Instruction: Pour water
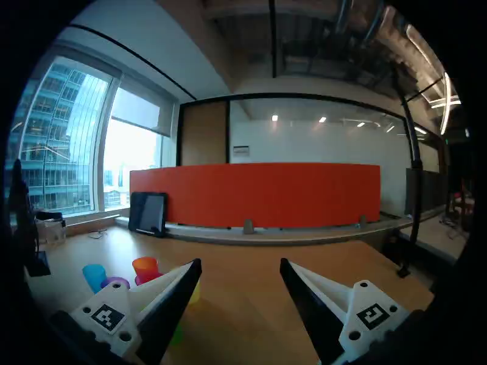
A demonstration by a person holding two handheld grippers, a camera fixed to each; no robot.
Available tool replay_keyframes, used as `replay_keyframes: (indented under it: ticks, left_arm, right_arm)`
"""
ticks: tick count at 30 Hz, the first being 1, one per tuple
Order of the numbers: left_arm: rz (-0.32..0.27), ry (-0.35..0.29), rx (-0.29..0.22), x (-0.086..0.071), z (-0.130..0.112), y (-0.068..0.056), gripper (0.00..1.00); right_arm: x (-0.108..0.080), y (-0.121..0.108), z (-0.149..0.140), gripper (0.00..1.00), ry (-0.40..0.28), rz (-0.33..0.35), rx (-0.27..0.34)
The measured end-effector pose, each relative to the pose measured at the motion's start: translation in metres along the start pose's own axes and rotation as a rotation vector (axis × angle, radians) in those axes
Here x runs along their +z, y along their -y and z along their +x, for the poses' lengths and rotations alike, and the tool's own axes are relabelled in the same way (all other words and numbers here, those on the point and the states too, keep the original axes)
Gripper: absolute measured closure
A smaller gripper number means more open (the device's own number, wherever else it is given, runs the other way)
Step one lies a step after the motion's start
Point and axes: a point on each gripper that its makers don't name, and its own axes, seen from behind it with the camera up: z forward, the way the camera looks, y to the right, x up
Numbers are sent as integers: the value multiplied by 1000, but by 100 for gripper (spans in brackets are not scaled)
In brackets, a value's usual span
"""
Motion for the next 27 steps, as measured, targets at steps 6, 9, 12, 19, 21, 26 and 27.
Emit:
replay_keyframes:
  ticks: [6, 9, 12, 19, 21, 26, 27]
  left_arm:
    - [72, -29, -36, -2, 8, 9, 6]
    - [87, -33, -54, -3, 9, 10, 6]
    - [97, -28, -70, -4, 9, 11, 6]
    - [108, -25, -85, -3, 3, 12, 6]
    - [109, -23, -80, -2, 2, 11, 6]
    - [105, -27, -59, 2, 2, 2, 6]
    - [103, -30, -56, 3, 3, 0, 6]
  right_arm:
    - [-4, -15, 16, 0, -75, -95, -25]
    - [-6, -22, 22, 0, -97, -146, -28]
    - [-10, -27, 24, 0, -108, -180, -23]
    - [-14, -28, 17, 0, -98, -197, -11]
    - [-15, -27, 15, 0, -93, -195, -10]
    - [-14, -23, 13, 0, -87, -191, 2]
    - [-14, -21, 13, 0, -86, -189, 5]
